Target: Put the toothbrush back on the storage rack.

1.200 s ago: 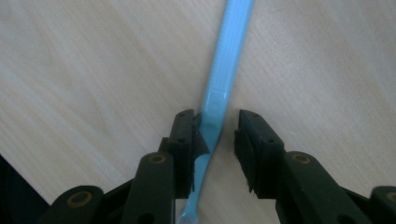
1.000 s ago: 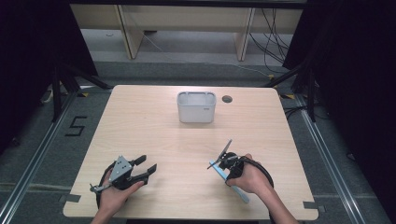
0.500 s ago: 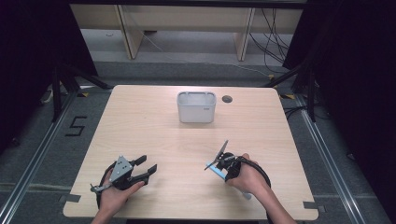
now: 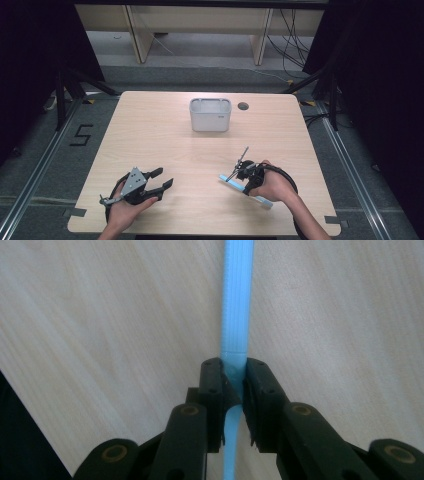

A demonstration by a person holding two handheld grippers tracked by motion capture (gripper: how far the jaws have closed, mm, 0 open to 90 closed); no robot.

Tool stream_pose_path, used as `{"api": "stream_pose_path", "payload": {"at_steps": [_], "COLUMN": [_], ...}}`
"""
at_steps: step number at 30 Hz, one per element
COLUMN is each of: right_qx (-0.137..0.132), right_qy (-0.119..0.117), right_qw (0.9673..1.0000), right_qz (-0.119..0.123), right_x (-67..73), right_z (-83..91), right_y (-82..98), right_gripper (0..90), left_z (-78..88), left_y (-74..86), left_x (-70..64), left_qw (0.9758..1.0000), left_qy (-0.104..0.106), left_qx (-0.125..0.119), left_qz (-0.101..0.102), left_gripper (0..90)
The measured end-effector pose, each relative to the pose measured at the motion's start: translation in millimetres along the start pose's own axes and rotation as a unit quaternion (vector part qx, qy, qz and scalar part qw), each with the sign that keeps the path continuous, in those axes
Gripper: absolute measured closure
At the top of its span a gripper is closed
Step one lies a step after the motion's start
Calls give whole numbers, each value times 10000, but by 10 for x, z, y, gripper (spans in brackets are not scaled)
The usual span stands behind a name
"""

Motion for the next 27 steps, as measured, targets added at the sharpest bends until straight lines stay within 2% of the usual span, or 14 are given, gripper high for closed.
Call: {"api": "stream_pose_path", "payload": {"at_steps": [2, 6, 10, 11, 14, 15, 16, 19, 20, 21, 24, 25, 26, 27], "right_qx": [103, 126, 200, 258, 275, 229, 291, 370, 403, 436, 476, 430, 526, 503], "right_qy": [-34, -192, -202, -199, -173, -192, -146, -97, -117, -98, -98, -109, -82, -102], "right_qw": [9988, 9939, 9893, 9896, 9852, 9800, 9801, 9718, 9665, 9702, 9677, 9642, 9672, 9645], "right_qz": [472, 1081, 1431, 1399, 1684, 1968, 1957, 2326, 2531, 2383, 2472, 2616, 2482, 2589], "right_x": [15, 90, 100, 114, 131, 118, 137, 129, 127, 146, 148, 131, 152, 145], "right_z": [26, 65, 102, 118, 143, 138, 146, 140, 143, 148, 154, 150, 166, 168], "right_y": [15, 39, 56, 65, 54, 41, 44, 24, -2, 9, -24, -40, -40, -59], "right_gripper": [792, 792, 792, 792, 792, 792, 792, 792, 792, 792, 792, 792, 792, 792], "left_z": [-7, -40, -71, -71, -102, -111, -107, -143, -141, -151, -181, -200, -209, -216], "left_y": [-18, -47, -80, -93, -116, -124, -136, -152, -161, -168, -192, -198, -211, -224], "left_x": [-43, -118, -206, -223, -272, -287, -298, -345, -363, -380, -430, -451, -467, -486], "left_qw": [9999, 9991, 9974, 9967, 9951, 9946, 9940, 9914, 9909, 9901, 9877, 9869, 9857, 9847], "left_qy": [108, 354, 633, 682, 890, 929, 937, 1145, 1138, 1186, 1295, 1362, 1406, 1423], "left_qx": [86, 159, 189, 240, 203, 211, 301, 313, 383, 393, 468, 441, 489, 533], "left_qz": [-84, -179, -294, -358, -383, -401, -470, -548, -600, -635, -740, -747, -794, -851], "left_gripper": [430, 431, 431, 431, 434, 434, 435, 437, 437, 437, 439, 440, 441, 441]}}
Point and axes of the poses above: each handheld gripper's, and its own axes: z roughly backward along the jaws, y roughly out of its underside, x roughly to its left, the point moved 1 cm from there along -z, roughly forward along the jaws, and after that the axes turned 7 degrees about -y, right-handed, at the moved point
